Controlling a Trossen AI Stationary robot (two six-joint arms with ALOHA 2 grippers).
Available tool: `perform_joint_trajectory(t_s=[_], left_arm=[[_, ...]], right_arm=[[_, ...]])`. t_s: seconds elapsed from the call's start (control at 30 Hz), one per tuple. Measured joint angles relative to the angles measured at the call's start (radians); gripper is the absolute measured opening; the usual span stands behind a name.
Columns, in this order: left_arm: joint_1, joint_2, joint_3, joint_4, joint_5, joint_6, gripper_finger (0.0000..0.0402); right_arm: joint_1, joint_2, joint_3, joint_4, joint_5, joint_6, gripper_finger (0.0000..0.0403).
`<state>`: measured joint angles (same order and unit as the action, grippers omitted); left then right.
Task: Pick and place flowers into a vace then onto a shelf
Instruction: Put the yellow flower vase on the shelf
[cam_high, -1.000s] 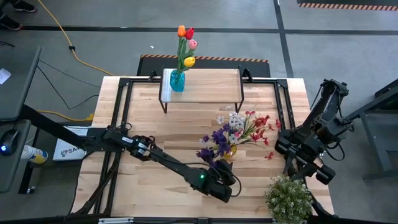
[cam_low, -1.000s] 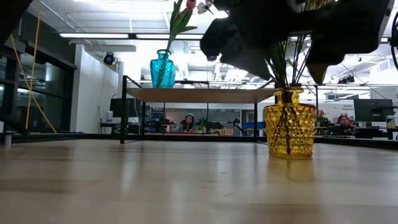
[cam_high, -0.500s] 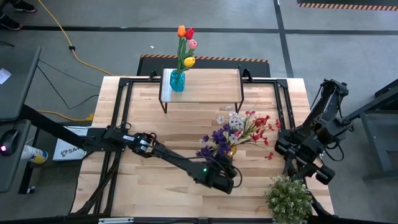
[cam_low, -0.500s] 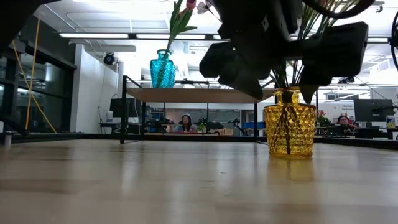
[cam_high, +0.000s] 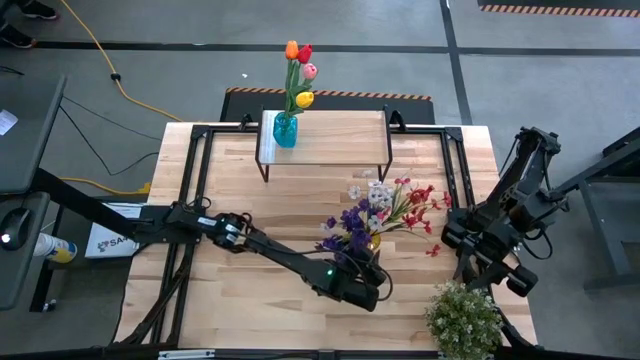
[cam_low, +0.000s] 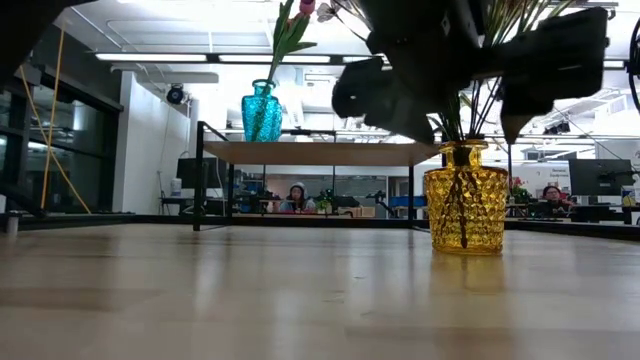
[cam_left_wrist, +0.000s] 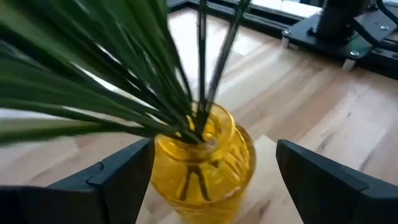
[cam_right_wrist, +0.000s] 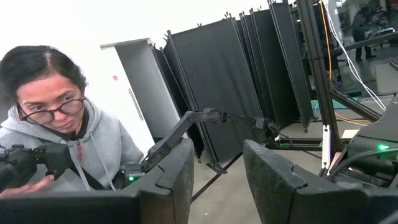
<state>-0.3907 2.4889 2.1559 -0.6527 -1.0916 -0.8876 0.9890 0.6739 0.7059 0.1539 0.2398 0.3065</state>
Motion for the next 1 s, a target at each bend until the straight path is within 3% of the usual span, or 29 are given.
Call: perform_joint_trajectory(t_s=[1.0], left_arm=[[0.051,0.038,0.001,0.082,0.004,0.029,0.0369]], right_arm=[[0.0,0.0,0.0,-0.003,-0.007,0.007,0.013]])
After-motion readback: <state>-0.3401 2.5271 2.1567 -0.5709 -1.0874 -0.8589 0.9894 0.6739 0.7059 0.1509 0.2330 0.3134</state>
